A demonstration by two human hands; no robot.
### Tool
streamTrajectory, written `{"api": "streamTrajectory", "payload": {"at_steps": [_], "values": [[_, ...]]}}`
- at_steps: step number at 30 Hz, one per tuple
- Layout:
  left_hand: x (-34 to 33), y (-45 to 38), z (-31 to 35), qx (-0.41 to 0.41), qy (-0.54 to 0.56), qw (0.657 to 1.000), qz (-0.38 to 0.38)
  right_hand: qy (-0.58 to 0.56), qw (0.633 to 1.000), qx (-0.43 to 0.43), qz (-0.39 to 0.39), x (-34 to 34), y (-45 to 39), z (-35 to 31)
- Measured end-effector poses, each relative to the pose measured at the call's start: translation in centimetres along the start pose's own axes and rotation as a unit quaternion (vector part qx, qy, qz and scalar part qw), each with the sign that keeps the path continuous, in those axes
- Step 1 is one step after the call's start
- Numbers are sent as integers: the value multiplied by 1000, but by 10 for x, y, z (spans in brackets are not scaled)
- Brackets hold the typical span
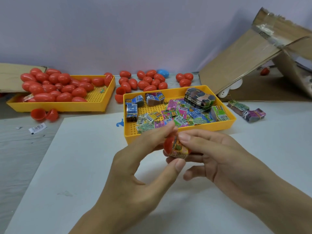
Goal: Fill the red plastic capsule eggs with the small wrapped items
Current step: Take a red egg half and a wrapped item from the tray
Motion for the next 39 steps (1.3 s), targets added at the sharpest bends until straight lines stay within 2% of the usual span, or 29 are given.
{"api": "streamTrajectory", "payload": {"at_steps": [3,7,10,18,24,28,36,39], "values": [[5,-2,-1,-9,-9,1000,20,-14,1000,-6,-4,-3,0,0],[18,-3,-4,-3,49,997,66,7,1000,-20,5,-1,2,2],[17,-3,-7,7,64,996,60,5,1000,-11,-5,-4,3,2],[16,-3,-6,3,61,996,57,11,999,13,27,0,4,0],[15,-4,-3,-3,43,998,39,1,1000,-17,17,-4,3,3],[10,-3,-7,28,80,996,28,35,999,-7,16,-4,3,3],[8,-2,-13,52,105,993,29,7,1000,-13,-3,-4,2,2],[6,-1,-13,55,107,993,22,16,1000,16,6,0,2,0]]}}
Point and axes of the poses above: each hand's wrist, its own y-axis away from the middle knuckle, its own x-axis out of the back of the hand, z = x × y, the point moved 9 cm from there along -y, towards the middle knuckle, and after that the axes turned 3 degrees about -z, right-handed, at the moved point
